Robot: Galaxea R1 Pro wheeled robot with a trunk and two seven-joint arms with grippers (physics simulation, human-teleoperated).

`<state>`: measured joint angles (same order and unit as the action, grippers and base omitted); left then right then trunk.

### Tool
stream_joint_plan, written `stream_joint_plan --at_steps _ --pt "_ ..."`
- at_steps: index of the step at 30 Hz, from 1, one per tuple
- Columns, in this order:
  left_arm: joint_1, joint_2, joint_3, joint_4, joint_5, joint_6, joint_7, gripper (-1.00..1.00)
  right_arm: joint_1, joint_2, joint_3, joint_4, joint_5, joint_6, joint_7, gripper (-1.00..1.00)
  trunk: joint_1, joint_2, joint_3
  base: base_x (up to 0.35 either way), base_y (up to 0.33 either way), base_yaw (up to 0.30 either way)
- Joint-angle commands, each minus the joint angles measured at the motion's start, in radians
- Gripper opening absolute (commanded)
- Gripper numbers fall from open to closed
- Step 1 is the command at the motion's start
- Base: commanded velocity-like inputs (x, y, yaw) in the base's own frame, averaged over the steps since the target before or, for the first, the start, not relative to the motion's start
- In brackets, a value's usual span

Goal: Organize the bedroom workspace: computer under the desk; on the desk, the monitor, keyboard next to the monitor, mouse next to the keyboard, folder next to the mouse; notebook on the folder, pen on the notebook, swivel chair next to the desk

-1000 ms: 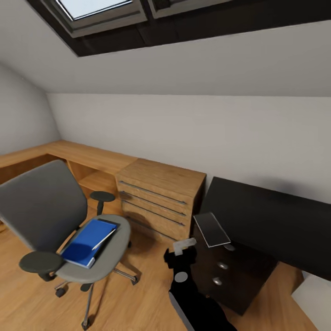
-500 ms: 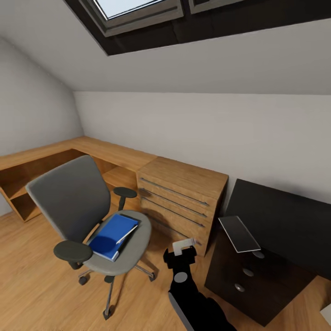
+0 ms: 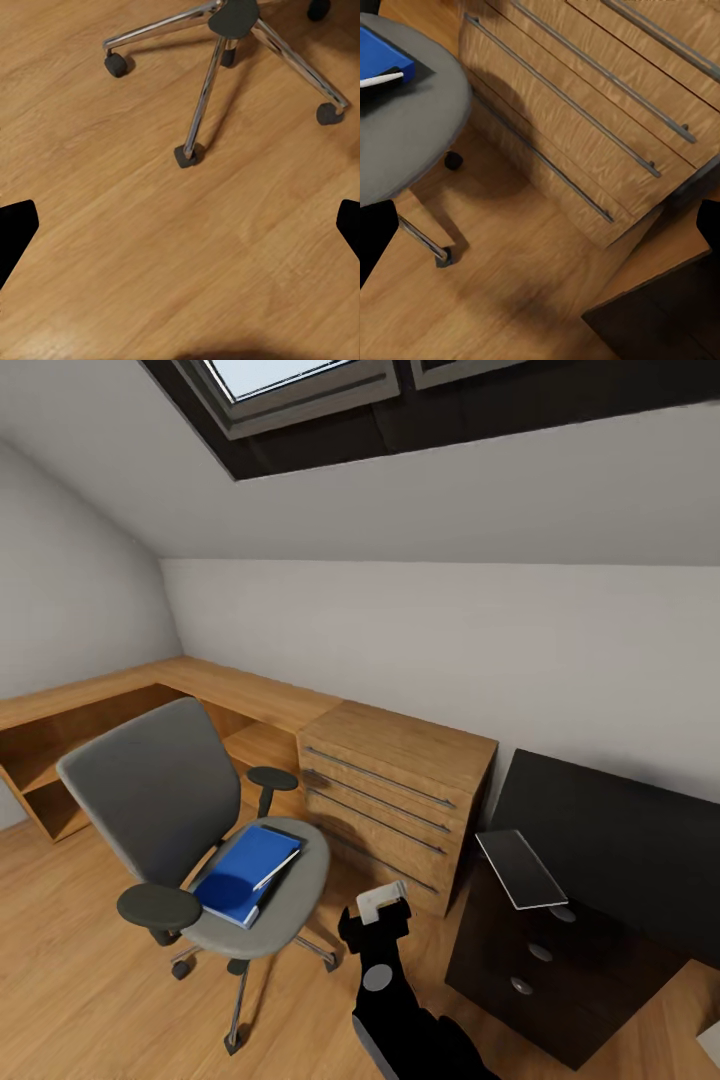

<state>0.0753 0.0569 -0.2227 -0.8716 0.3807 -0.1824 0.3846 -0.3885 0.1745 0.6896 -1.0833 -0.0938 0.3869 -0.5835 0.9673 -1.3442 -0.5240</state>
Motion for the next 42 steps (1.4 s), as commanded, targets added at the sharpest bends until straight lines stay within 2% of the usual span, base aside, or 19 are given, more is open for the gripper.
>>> stream_joint_plan --at_steps 1,7,21,27,28,30,31,32,33,34,35,36,37,39,41,42 --pt "0.0 0.002 -0.006 -0.001 0.01 -0.004 0.007 1.0 -0.001 0.0 0.004 -0.001 -0.01 0.002 -0.009 1.0 0.0 -0.001 -0.001 0.0 0.0 0.021" --pt "0.0 0.007 -0.005 -0.001 0.012 -0.003 0.007 1.0 -0.001 0.0 0.008 -0.001 -0.01 0.001 -0.01 1.0 0.0 -0.001 -0.001 0.0 0.111 0.157" --pt "0.0 0.007 -0.004 -0.001 0.012 -0.005 0.007 1.0 -0.001 0.0 0.008 -0.001 -0.006 0.001 -0.011 1.0 0.0 -0.001 -0.001 0.0 0.315 0.249" --pt "0.0 0.011 0.002 -0.005 0.012 -0.006 0.012 1.0 -0.001 0.0 0.007 -0.001 -0.003 0.001 -0.013 1.0 0.0 -0.001 -0.001 0.0 0.141 0.053" --pt "0.0 0.036 0.072 -0.009 0.014 -0.004 0.012 1.0 -0.001 0.0 0.006 0.0 -0.003 0.002 -0.013 1.0 0.0 -0.001 -0.001 0.0 0.005 0.002" --pt "0.0 0.037 0.097 -0.01 0.015 -0.004 0.012 1.0 -0.001 0.0 0.005 -0.001 -0.002 0.002 -0.013 1.0 0.0 -0.001 -0.001 0.0 0.004 0.001" --pt "0.0 0.038 0.127 -0.011 0.016 -0.004 0.012 1.0 -0.001 0.0 0.004 0.0 -0.002 0.002 -0.012 1.0 0.0 -0.001 -0.001 0.0 0.002 0.001" --pt "0.0 0.038 0.249 -0.22 0.019 -0.03 0.009 1.0 -0.007 0.0 -0.091 0.044 -0.01 -0.068 -0.007 1.0 0.0 -0.001 -0.001 0.0 0.0 0.0" --pt "0.0 0.039 0.257 -0.28 0.024 0.021 0.008 1.0 -0.021 0.0 -0.122 0.091 -0.012 -0.078 0.002 1.0 0.0 -0.001 -0.001 0.0 0.0 0.0" --pt "0.0 0.039 0.262 -0.305 0.028 0.051 0.009 1.0 -0.033 0.0 -0.129 0.108 -0.013 -0.081 0.008 1.0 0.0 -0.001 -0.001 0.0 0.0 0.0" --pt "0.0 0.04 0.294 -0.504 0.067 0.295 0.012 1.0 -0.147 0.0 -0.153 0.216 -0.028 -0.086 0.051 1.0 0.0 -0.001 -0.001 0.0 0.0 0.0" --pt "0.0 0.04 0.305 -0.569 0.086 0.367 0.013 1.0 -0.196 0.0 -0.162 0.262 -0.051 -0.086 0.066 1.0 0.0 -0.001 -0.001 0.0 0.0 0.0" --pt "0.0 0.041 0.312 -0.598 0.096 0.396 0.014 1.0 -0.222 0.0 -0.168 0.288 -0.068 -0.086 0.074 1.0 0.0 -0.001 -0.001 0.0 0.0 0.0" --pt "-0.002 0.042 0.353 -0.684 0.146 0.47 0.013 1.0 -0.345 0.0 -0.197 0.427 -0.163 -0.09 0.094 1.0 0.0 -0.001 -0.001 0.0 0.0 0.0" --pt "-0.01 0.042 0.374 -0.707 0.175 0.493 0.012 1.0 -0.402 0.0 -0.213 0.505 -0.22 -0.099 0.1 1.0 0.0 -0.001 -0.001 0.0 0.0 0.0" --pt "-0.027 0.043 0.39 -0.722 0.206 0.516 0.012 1.0 -0.451 0.0 -0.232 0.579 -0.28 -0.118 0.104 1.0 0.0 -0.001 -0.001 0.0 0.0 0.0"
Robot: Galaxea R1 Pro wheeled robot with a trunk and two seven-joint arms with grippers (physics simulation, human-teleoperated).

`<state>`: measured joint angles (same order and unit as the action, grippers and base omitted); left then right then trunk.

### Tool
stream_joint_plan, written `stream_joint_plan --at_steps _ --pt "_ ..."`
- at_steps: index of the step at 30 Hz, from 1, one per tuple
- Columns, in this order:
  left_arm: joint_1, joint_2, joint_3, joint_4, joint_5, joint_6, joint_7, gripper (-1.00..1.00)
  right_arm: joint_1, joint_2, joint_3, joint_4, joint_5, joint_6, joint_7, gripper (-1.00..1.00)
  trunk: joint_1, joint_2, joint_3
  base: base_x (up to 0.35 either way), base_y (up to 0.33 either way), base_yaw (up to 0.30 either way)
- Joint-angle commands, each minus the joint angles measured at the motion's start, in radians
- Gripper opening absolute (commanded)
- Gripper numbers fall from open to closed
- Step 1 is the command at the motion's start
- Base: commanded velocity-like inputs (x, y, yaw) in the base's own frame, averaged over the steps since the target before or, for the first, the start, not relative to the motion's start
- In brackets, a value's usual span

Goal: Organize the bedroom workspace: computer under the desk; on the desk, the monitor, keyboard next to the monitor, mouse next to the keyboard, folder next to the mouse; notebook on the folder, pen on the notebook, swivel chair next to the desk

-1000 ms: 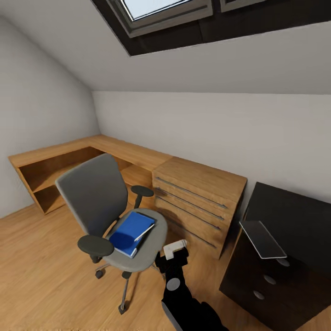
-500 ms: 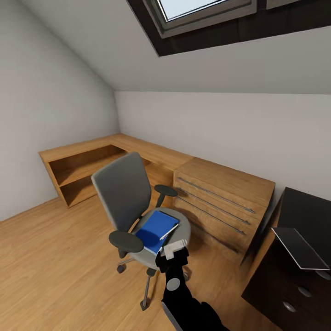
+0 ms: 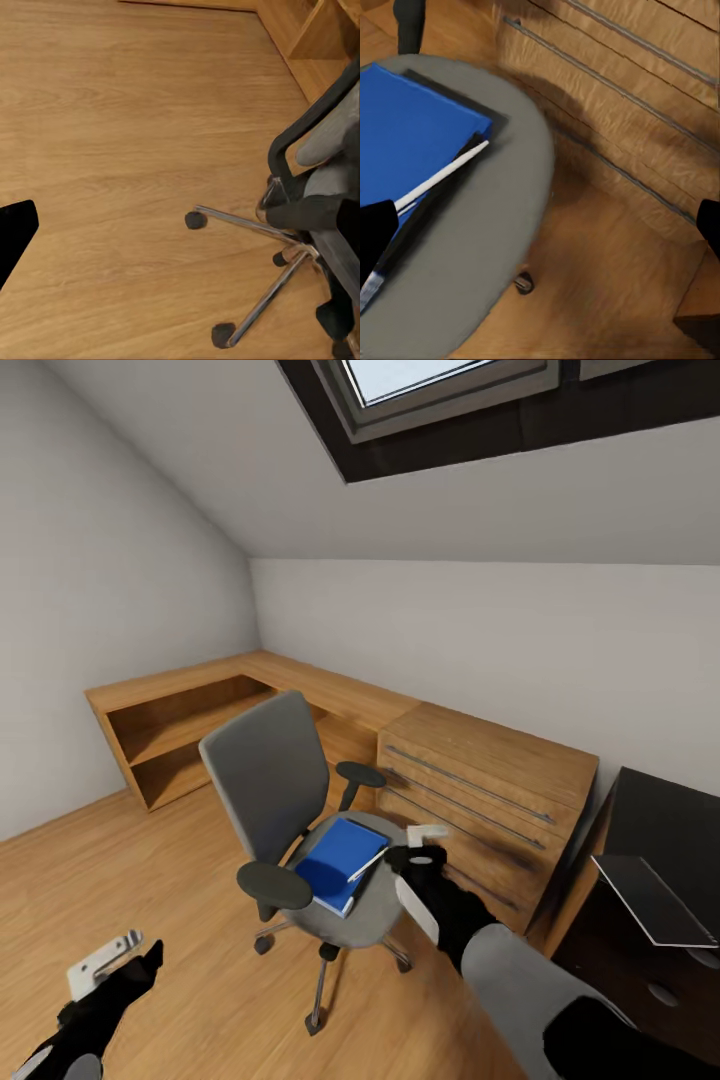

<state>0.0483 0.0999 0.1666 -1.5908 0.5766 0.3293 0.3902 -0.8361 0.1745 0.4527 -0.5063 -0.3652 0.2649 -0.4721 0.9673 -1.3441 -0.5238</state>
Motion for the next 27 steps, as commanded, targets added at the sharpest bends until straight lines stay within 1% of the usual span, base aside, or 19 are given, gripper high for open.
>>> stream_joint_plan --at_steps 1,2,4,6,9,12,22,27 --pt "-0.021 0.003 0.01 -0.012 0.041 0.024 0.006 1.0 -0.038 0.0 -0.012 0.068 -0.068 -0.022 -0.001 1.0 0.0 -0.001 -0.001 0.0 0.0 0.0" --pt "-0.029 0.004 0.014 -0.015 0.054 0.031 0.006 1.0 -0.05 0.0 -0.018 0.097 -0.097 -0.037 0.004 1.0 0.0 -0.001 -0.001 0.0 0.0 0.0" --pt "-0.055 0.007 0.027 -0.025 0.092 0.049 0.0 1.0 -0.087 0.0 -0.03 0.209 -0.201 -0.108 0.03 1.0 0.0 -0.001 -0.001 0.0 0.0 0.0" --pt "-0.059 0.007 0.036 -0.027 0.098 0.05 -0.002 1.0 -0.093 0.0 -0.031 0.23 -0.22 -0.121 0.036 1.0 0.0 -0.001 -0.001 0.0 0.0 0.0" --pt "-0.062 0.007 0.056 -0.027 0.1 0.051 -0.004 1.0 -0.097 0.0 -0.035 0.244 -0.236 -0.129 0.041 1.0 0.0 -0.001 -0.001 0.0 0.0 0.0" --pt "-0.063 0.007 0.067 -0.027 0.1 0.051 -0.005 1.0 -0.099 0.0 -0.037 0.25 -0.243 -0.132 0.043 1.0 0.0 -0.001 -0.001 0.105 0.0 0.0" --pt "-0.064 0.007 0.069 -0.028 0.098 0.055 -0.003 1.0 -0.099 0.0 -0.036 0.249 -0.248 -0.139 0.047 1.0 0.0 -0.001 -0.001 0.26 0.0 0.006" --pt "-0.064 0.006 0.068 -0.028 0.098 0.056 -0.002 1.0 -0.099 0.0 -0.035 0.25 -0.248 -0.139 0.047 1.0 0.0 -0.001 -0.001 0.058 0.0 0.192"
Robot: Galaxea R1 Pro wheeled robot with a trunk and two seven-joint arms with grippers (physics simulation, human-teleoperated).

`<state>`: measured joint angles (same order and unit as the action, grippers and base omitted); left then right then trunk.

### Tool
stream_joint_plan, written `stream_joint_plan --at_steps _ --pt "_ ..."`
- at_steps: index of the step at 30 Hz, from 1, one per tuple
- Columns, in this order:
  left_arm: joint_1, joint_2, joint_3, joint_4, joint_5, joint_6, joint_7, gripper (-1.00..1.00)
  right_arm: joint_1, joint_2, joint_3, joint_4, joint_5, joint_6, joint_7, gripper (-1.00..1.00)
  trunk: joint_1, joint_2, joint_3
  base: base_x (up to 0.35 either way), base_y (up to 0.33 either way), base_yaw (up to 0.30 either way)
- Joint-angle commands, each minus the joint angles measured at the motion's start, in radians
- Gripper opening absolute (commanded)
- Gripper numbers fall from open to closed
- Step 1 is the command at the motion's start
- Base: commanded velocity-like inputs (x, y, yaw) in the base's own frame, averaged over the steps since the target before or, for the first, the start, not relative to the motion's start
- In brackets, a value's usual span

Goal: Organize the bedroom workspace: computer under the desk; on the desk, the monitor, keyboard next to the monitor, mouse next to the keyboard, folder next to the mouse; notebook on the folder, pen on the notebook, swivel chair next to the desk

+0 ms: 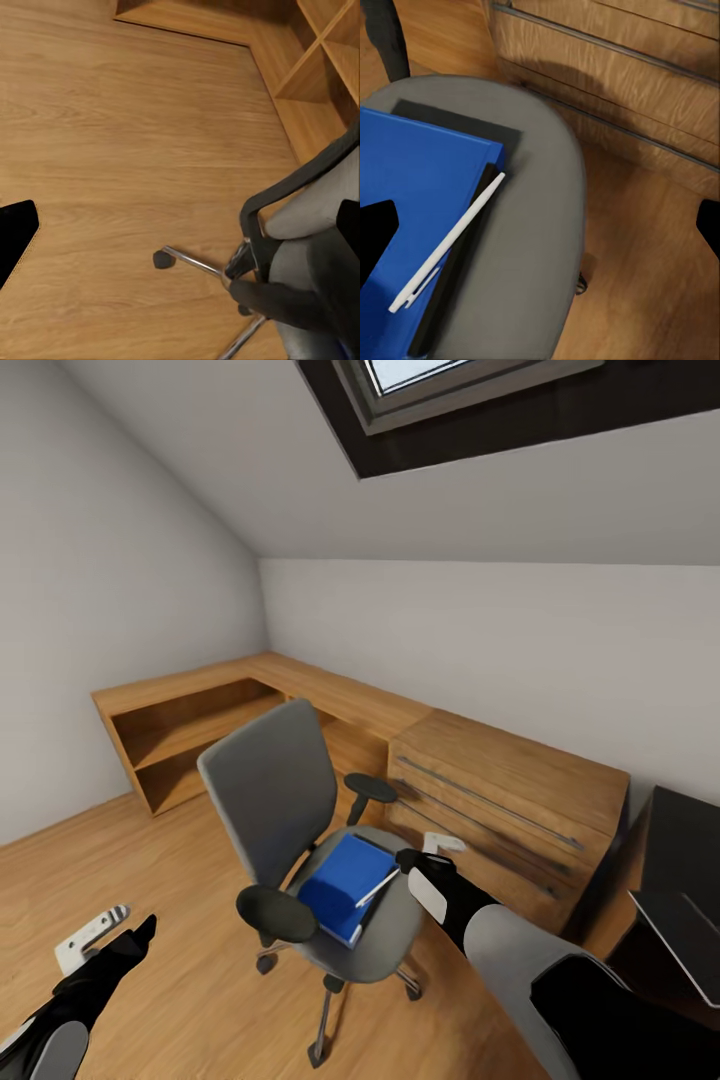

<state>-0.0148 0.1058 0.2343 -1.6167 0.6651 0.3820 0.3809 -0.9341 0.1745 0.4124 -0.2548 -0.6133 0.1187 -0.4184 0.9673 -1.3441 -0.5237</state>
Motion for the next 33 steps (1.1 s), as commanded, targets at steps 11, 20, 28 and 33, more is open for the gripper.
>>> stream_joint_plan --at_steps 11,20,28,33 --pt "-0.001 0.0 -0.001 -0.002 0.011 0.011 0.007 1.0 0.0 0.0 0.005 -0.001 -0.002 0.008 -0.008 1.0 0.0 -0.001 -0.001 0.023 0.0 0.269" --pt "-0.001 0.0 -0.001 -0.002 0.011 0.011 0.007 1.0 0.0 0.0 0.005 -0.001 -0.002 0.009 -0.007 1.0 0.0 -0.001 -0.001 0.264 0.0 0.148" --pt "-0.001 0.001 0.027 -0.003 0.012 0.008 0.008 1.0 0.0 0.0 0.005 -0.001 -0.001 0.013 -0.002 1.0 0.015 -0.029 -0.014 0.022 0.0 0.003" --pt "-0.001 -0.002 0.038 -0.003 0.011 0.005 0.013 1.0 0.0 0.0 0.008 -0.003 0.0 0.015 -0.002 1.0 0.035 -0.064 -0.029 0.0 0.0 0.0"
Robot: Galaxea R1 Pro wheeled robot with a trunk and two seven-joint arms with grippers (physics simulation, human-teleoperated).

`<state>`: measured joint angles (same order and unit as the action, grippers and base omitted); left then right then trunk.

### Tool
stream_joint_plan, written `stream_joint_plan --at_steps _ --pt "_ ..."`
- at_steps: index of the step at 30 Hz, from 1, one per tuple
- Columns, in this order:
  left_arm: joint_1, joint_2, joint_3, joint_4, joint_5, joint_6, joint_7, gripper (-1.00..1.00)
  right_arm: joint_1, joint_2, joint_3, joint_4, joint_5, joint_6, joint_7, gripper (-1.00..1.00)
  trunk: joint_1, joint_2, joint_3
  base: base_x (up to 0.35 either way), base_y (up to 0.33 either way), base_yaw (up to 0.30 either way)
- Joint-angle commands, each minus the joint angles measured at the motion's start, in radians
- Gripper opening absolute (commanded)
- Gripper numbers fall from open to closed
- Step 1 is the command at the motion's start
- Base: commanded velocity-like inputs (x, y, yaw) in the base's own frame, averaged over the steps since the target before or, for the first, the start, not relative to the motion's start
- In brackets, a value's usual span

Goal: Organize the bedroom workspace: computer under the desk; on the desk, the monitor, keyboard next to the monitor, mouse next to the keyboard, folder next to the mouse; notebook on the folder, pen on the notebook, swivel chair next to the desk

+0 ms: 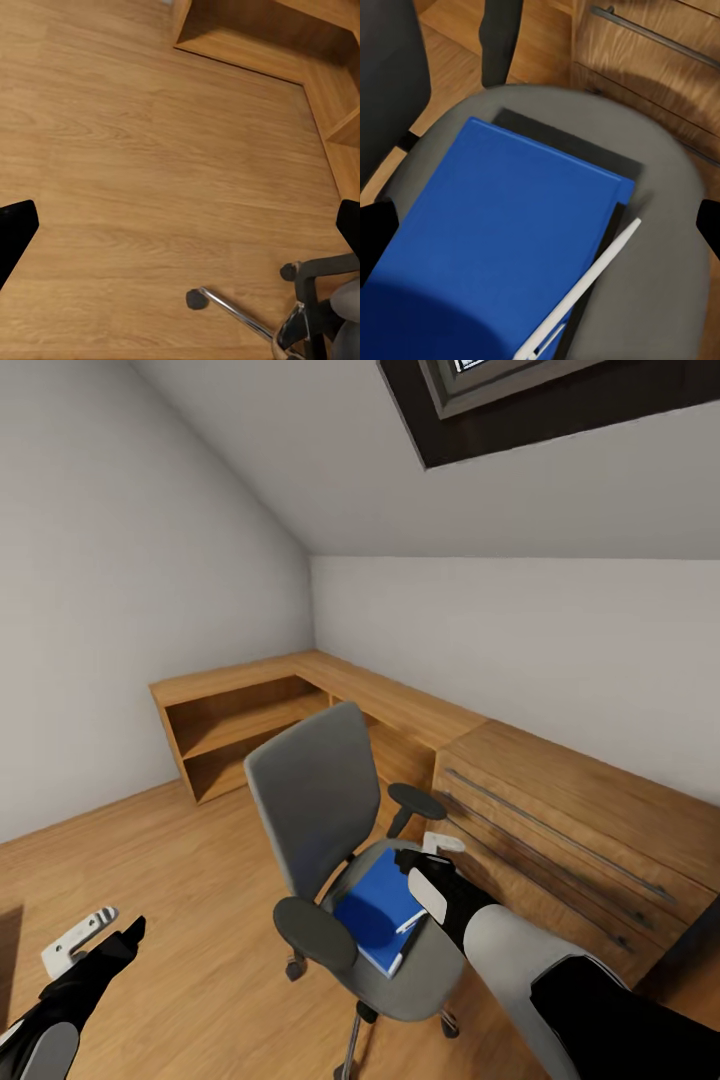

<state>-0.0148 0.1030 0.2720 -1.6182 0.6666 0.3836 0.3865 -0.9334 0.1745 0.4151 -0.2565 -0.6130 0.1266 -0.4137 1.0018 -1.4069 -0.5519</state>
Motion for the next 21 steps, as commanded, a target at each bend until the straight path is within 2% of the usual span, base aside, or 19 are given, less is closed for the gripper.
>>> stream_joint_plan --at_steps 1,9,11,21 --pt "-0.001 0.0 0.0 -0.002 0.01 0.003 0.007 1.0 -0.001 0.0 0.005 -0.001 -0.001 0.007 -0.007 1.0 0.004 -0.008 -0.004 0.0 0.0 0.0" --pt "-0.001 0.0 0.004 -0.002 0.01 0.003 0.008 1.0 -0.001 0.0 0.005 -0.001 -0.001 0.02 -0.007 1.0 0.035 -0.064 -0.029 0.0 0.0 0.0" --pt "-0.001 -0.002 0.023 -0.002 0.011 0.003 0.008 1.0 -0.001 0.0 0.005 -0.001 -0.001 0.022 -0.006 1.0 0.042 -0.078 -0.036 0.0 0.0 0.0" --pt "-0.001 -0.002 0.032 -0.002 0.011 0.003 0.008 1.0 -0.001 0.0 0.005 -0.001 -0.001 0.022 -0.005 1.0 0.081 -0.148 -0.067 0.0 0.0 0.0"
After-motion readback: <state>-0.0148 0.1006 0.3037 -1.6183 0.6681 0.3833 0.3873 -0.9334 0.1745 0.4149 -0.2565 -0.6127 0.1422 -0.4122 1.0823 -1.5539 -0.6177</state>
